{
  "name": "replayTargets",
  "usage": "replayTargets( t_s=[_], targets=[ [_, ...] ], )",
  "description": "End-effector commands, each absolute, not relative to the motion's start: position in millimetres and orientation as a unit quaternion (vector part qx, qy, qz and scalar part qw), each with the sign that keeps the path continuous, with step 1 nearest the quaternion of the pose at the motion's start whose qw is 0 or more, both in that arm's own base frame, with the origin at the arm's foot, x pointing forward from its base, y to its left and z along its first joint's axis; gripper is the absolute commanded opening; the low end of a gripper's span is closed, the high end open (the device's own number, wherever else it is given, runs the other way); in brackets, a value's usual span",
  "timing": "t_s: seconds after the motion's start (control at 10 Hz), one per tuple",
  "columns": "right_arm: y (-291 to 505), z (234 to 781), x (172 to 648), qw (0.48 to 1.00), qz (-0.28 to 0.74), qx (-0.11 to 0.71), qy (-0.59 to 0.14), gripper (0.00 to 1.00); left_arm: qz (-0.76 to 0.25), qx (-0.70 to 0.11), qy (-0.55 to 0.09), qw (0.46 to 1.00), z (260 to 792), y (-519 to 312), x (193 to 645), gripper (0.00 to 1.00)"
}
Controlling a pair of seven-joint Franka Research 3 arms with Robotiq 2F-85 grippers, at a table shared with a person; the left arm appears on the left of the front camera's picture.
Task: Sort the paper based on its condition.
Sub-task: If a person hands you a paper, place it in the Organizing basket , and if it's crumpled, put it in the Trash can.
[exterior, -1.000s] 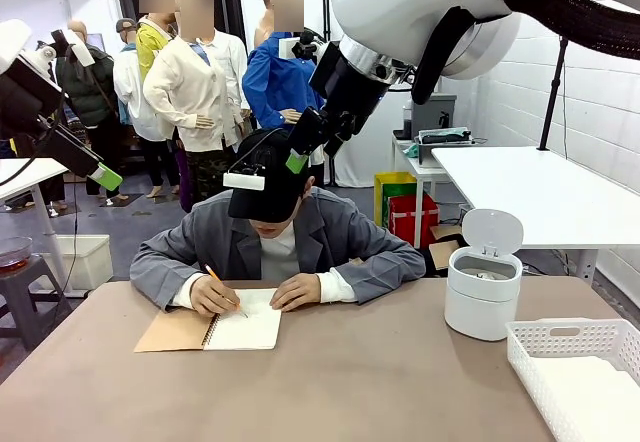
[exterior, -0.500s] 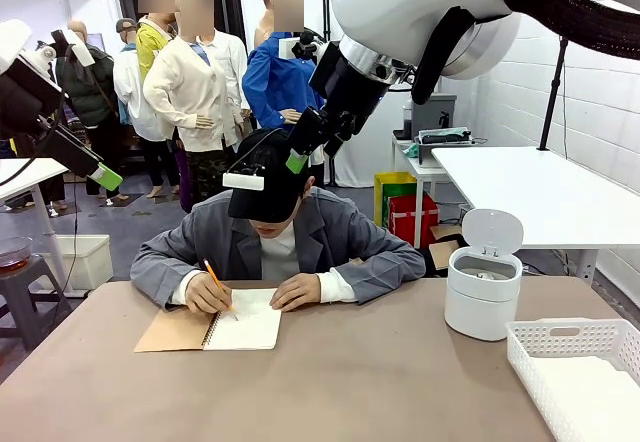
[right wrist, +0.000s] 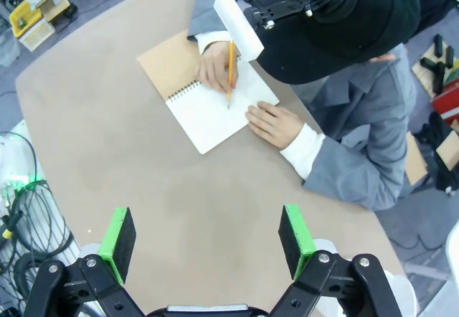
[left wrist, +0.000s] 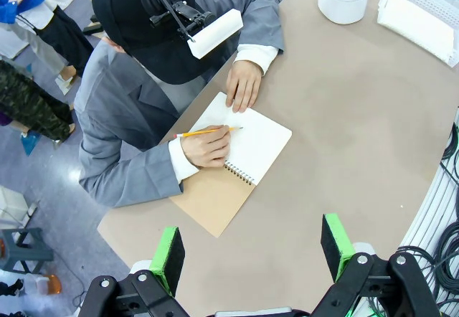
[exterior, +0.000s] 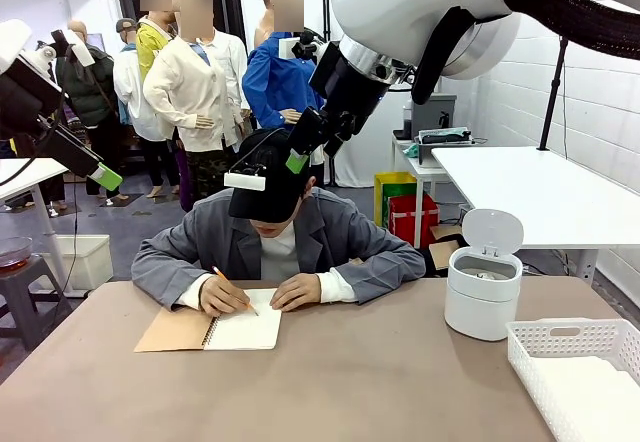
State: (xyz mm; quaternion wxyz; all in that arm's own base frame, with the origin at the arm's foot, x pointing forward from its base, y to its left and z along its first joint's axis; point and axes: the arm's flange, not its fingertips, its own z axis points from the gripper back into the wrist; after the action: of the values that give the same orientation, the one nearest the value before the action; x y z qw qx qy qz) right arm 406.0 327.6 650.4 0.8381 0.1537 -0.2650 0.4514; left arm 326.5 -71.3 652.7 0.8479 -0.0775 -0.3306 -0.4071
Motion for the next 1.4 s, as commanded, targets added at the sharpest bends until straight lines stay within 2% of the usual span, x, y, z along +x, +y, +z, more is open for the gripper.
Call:
replayTargets(
  t_s=[0.0, 1.3],
  targets=[
    [328.2, 649.1, 405.4, 0.838, 0.452, 0.154, -0.263, 1.00, -0.406, -0.079, -0.332, 0.848, 652.6, -70.4, 326.3, 1.00],
    [328.2, 649.1, 405.4, 0.838, 0.452, 0.154, -0.263, 1.00, -0.406, -0.079, -0.332, 0.848, 652.6, -70.4, 326.3, 1.00]
  ],
)
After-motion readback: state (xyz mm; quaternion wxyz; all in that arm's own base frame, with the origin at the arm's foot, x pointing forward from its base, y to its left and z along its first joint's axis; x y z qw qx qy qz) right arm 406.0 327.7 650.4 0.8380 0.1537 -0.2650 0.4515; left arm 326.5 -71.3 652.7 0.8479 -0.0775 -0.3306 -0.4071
